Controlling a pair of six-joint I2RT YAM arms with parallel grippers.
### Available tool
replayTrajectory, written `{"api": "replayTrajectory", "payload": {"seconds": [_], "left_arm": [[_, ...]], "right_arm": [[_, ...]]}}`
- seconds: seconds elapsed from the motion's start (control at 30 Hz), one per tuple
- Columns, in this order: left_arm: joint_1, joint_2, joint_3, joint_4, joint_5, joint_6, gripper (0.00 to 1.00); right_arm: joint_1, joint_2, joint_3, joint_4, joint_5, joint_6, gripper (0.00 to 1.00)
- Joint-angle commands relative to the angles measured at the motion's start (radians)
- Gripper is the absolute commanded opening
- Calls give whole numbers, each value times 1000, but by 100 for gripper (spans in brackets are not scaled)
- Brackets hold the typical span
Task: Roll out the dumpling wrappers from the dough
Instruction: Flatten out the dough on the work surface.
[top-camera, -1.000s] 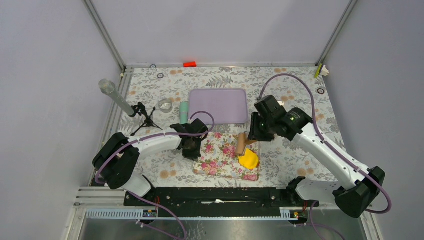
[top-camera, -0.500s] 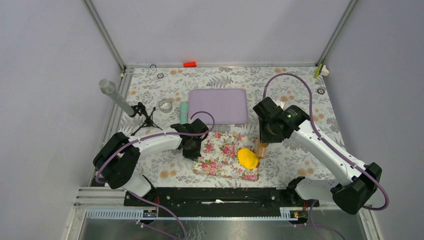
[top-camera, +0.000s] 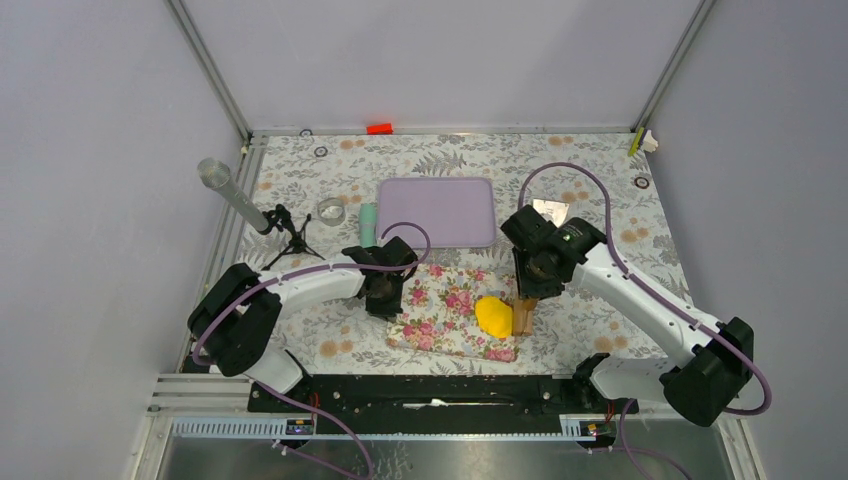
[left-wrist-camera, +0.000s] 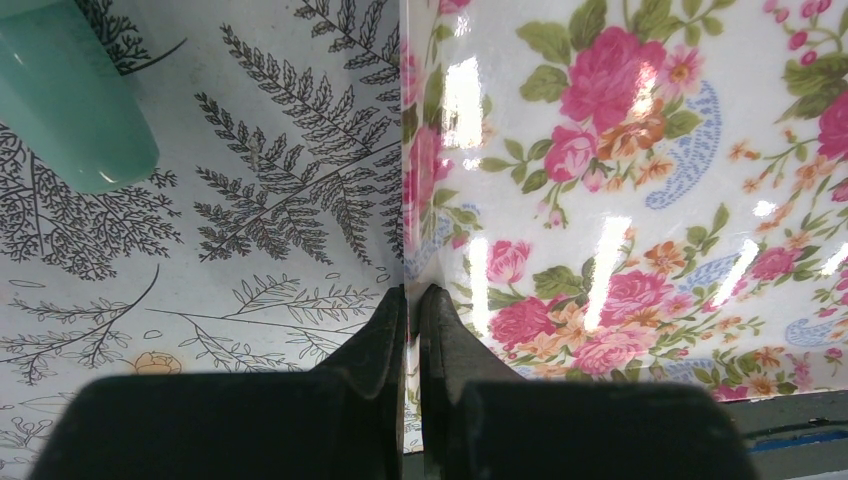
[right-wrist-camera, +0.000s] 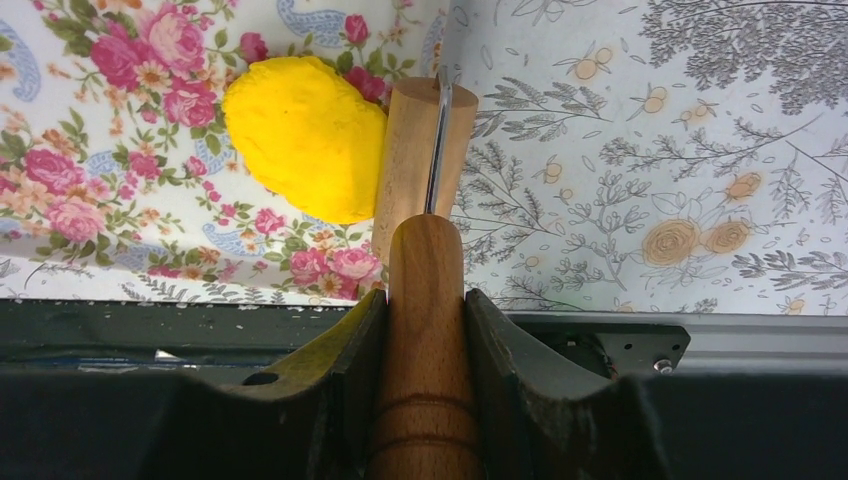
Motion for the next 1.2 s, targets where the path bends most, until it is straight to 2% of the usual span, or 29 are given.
{"api": "replayTrajectory", "payload": {"seconds": [0.0,0.33,0.53,0.6,0.67,0.87,1.03,1.17], "left_arm": [[-9,16,28,-35,-35,35,0],[-12,25,33,-34,-34,33,0],[-14,26,33,-34,-33,33,0],[-15,25,32,-34,-36,33,0],[-14,23,29,-34,-37,31,0],[-15,22,19,-26,-36,29,0],[-14,19,16,-24,-41,27,0],[-15,12,5,-22,-44,27,0]], "right_arm": [[30,2,-6,58,-61,12,0],[105,64,35,117,-102,33,0],[131,74,82,215,-264,29,0],[131,64,102,220,-271,16,0],[131,61,130,176,-214,-11,0],[131,106,215,30,114,-103,0],[131,103,145,109,329,-127,0],[131,74,73,210,413,-130,0]]}}
